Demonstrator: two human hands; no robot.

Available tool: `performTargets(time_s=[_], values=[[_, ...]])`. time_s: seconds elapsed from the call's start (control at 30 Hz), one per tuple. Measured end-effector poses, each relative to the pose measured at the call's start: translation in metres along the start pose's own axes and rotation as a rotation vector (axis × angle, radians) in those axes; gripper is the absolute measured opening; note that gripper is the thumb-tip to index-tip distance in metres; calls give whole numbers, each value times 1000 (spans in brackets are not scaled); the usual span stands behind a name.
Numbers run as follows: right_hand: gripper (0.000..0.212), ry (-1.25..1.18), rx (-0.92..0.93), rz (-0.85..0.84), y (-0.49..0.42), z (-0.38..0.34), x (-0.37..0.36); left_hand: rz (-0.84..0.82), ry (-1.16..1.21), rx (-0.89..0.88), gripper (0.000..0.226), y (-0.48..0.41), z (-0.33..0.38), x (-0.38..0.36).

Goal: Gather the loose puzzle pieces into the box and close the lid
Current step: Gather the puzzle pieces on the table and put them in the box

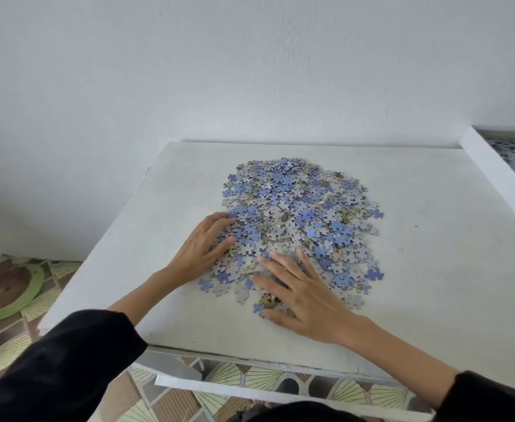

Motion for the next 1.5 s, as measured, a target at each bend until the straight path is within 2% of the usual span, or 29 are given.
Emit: performTargets(time_s=[0.13, 0.27, 0.33, 0.43, 0.53, 0.7, 0.83, 1.0, 1.1, 1.17, 1.23, 1.37, 1.5], values=[[58, 38, -37, 25, -3, 18, 13, -61, 32, 14, 75, 0, 1, -3], [64, -103, -125, 94, 18, 54, 26, -161, 54, -58, 98, 9, 3, -3], [77, -131, -186, 92, 40, 78, 29, -199, -19, -114, 109, 18, 6, -5], [100, -126, -244, -12, 69, 98, 18, -241, -214, -178, 116, 28, 14, -14], [109, -127, -248, -44, 78, 96, 6, -256, -309, -197, 121, 23, 25, -24], [101, -92, -324, -34, 58, 96, 5, -250, -333, -231, 122, 7, 49, -41], [91, -102, -370, 23, 50, 98, 7, -187, -377, -198, 114, -3, 57, -44], [86, -283, -473, 167, 60, 115, 18, -38, -117, -100, 92, -13, 44, -24], [92, -394, -622, 270, 67, 141, 24, 69, -69, 79, 101, -18, 11, -5], [100, -441, -717, 324, 66, 160, 28, 74, -85, 199, 112, -23, -10, 1], [95, -500, -777, 390, 62, 177, 35, 58, -109, 268, 118, -29, -19, 2], [85, -563, -764, 419, 43, 192, 41, 18, -108, 281, 122, -40, -10, -7], [74, -539, -671, 387, 23, 180, 39, -44, -92, 185, 121, -47, 13, -20]])
Point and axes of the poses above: each hand's wrist, its own y-axis away from the middle knuckle, its own x-axis out of the back of the hand, z = x × y, the point moved 7 cm from there along -y, towards the middle knuckle, and after that the axes turned 9 degrees about -z, right-handed, at the moved point
